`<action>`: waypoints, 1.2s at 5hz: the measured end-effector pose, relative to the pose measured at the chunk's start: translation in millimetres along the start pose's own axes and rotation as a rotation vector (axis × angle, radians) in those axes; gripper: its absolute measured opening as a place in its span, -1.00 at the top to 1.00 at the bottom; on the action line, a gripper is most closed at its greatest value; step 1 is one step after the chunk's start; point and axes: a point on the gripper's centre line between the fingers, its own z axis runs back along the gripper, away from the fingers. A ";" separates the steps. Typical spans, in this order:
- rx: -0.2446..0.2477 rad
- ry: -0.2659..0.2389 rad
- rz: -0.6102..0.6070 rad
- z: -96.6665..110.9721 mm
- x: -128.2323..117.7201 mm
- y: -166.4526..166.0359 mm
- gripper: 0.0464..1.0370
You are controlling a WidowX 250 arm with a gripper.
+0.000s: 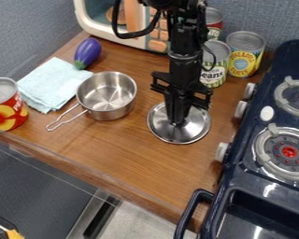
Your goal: Place the lid on top of the slver pot
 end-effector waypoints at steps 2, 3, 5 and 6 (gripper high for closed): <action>0.008 0.015 0.009 7.5 -11.5 3.1 0.99; 0.000 -0.073 0.040 53.8 -15.8 12.1 0.99; -0.009 -0.122 0.082 81.1 -10.4 30.3 0.99; -0.004 -0.091 0.125 72.7 -9.1 48.0 0.99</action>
